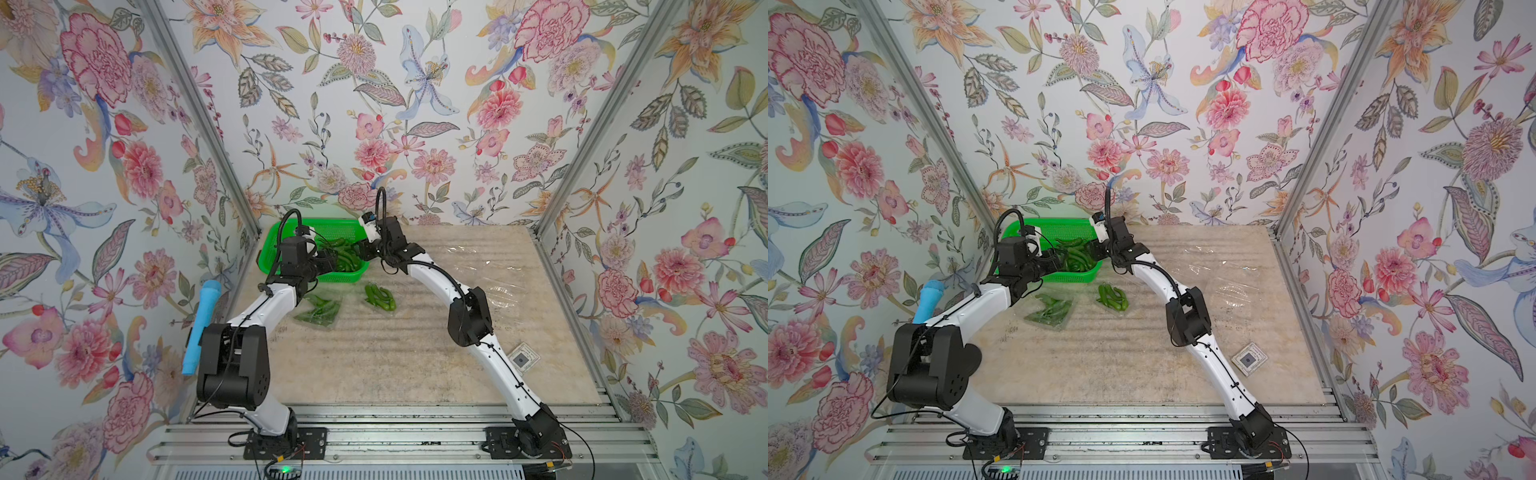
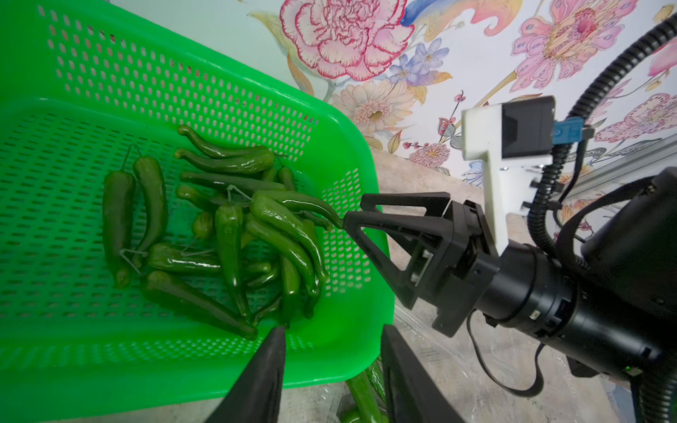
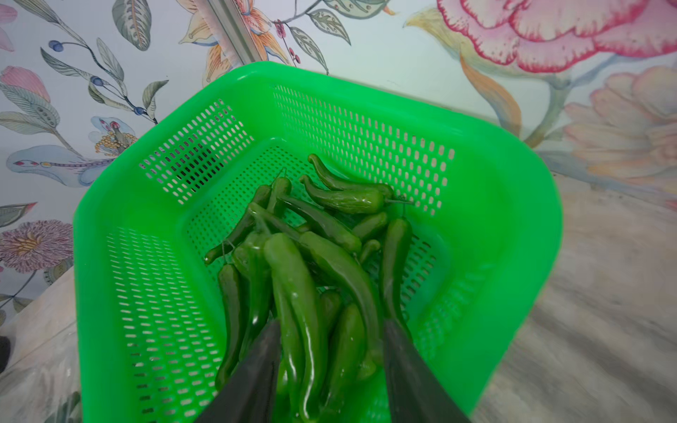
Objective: Take small green peppers out of containers
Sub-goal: Place the green pepper in the basket, then pick up the green pepper from the packing box.
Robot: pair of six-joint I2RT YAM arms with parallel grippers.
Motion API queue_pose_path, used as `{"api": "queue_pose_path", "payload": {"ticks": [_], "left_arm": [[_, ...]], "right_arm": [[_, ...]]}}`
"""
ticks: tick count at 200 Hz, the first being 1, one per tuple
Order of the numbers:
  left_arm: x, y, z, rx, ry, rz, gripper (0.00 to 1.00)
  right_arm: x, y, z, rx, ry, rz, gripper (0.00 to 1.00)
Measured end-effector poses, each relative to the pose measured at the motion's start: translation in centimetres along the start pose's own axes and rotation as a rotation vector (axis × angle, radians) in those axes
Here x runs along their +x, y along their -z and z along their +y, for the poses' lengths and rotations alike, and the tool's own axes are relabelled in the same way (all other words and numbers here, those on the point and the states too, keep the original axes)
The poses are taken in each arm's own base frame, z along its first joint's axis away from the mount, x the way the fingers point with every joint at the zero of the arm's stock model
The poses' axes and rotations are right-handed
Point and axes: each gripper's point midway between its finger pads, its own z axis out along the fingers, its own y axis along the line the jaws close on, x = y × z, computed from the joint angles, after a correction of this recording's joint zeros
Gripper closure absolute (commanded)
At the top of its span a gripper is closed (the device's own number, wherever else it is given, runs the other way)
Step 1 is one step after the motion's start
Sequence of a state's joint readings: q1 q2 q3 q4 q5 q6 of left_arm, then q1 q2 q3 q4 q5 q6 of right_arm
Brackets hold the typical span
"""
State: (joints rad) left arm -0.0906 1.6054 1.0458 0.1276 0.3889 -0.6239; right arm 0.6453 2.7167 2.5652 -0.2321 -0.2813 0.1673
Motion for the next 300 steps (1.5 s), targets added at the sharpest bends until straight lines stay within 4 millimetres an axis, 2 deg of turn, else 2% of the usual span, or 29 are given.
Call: {"api": "queue_pose_path", "payload": {"ticks": [22,41,72,86,103,123,144,171,199,255,292,300], "left_arm": [[1.9,0.8,0.5,-0.013,0.009,0.031,0.54],[2.9,1.8,0.1,-0.007,0.003,0.036,0.54],[4.8,2.5,-3.3,0.053,-0.047,0.06,0.54],[6.3,2.4,-4.9,0.078,-0.065,0.086,0.53],[8.2,2.2,-6.2,0.101,-0.071,0.124,0.53],[9.7,2.0,-6.9,0.116,-0.065,0.146,0.54],[10.2,1.8,-6.5,0.102,-0.054,0.149,0.54],[10.1,1.7,-6.3,0.089,-0.049,0.144,0.54],[9.9,1.6,-5.9,0.074,-0.047,0.136,0.54],[8.7,1.7,-4.0,0.037,-0.024,0.109,0.53],[8.3,1.8,-3.5,0.029,-0.02,0.102,0.53],[8.3,1.8,-3.5,0.031,-0.02,0.103,0.53]], "right_arm": [[0.3,2.1,0.6,0.005,0.032,0.029,0.52],[-0.4,5.4,2.0,0.001,0.074,0.018,0.52],[-2.0,11.4,4.5,0.008,0.124,-0.026,0.53],[-1.5,13.4,5.2,0.004,0.128,-0.022,0.56],[0.7,14.5,5.5,0.002,0.12,0.016,0.59],[4.8,14.1,5.4,0.0,0.101,0.102,0.61],[9.0,13.3,5.3,-0.001,0.079,0.199,0.63],[11.8,11.8,5.7,-0.011,0.067,0.257,0.63],[13.3,10.1,5.9,-0.024,0.048,0.291,0.63],[15.3,7.2,4.9,-0.014,0.003,0.325,0.65],[15.5,6.3,4.7,-0.01,-0.015,0.329,0.66],[15.4,6.0,4.7,-0.012,-0.014,0.327,0.69]]}}
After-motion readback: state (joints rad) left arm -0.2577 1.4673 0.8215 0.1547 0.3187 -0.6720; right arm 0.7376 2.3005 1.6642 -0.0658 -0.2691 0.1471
